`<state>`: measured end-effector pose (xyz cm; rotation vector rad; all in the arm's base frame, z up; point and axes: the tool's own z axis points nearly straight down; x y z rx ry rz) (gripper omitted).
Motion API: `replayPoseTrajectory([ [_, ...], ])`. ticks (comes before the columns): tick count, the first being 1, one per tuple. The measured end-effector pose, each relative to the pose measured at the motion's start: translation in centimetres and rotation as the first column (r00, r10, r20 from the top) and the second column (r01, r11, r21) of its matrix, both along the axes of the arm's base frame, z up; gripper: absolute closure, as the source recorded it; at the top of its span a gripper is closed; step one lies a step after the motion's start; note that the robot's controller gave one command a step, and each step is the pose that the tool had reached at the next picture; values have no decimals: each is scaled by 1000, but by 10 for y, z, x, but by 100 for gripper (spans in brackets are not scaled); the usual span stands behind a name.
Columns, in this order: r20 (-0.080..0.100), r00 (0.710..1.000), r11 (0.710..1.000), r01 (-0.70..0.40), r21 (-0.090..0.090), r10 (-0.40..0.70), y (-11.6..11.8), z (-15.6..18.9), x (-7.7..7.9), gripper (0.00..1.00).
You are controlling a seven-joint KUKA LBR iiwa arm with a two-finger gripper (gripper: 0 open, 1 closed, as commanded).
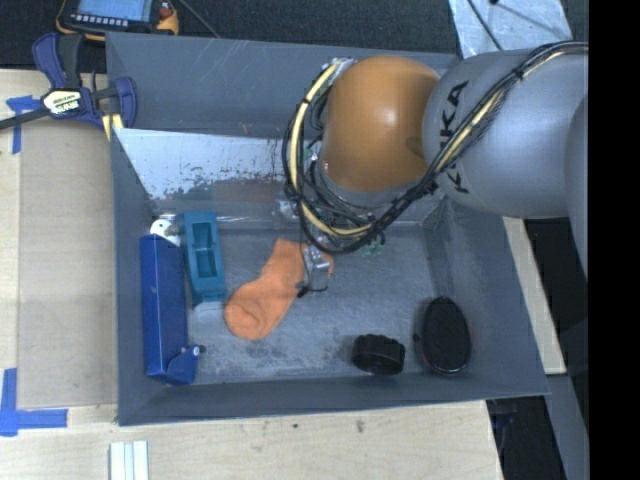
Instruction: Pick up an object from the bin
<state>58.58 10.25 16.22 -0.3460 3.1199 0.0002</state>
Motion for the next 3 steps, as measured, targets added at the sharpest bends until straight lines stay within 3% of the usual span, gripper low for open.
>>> replayPoseTrajectory([
  [1,3,986,986,-167,0,167,-6,-18,22,0],
  [2,-1,993,993,-121,0,121,-28,-94,38,0],
  [3,5,956,956,-295,0,295,-11,-91,42,100],
])
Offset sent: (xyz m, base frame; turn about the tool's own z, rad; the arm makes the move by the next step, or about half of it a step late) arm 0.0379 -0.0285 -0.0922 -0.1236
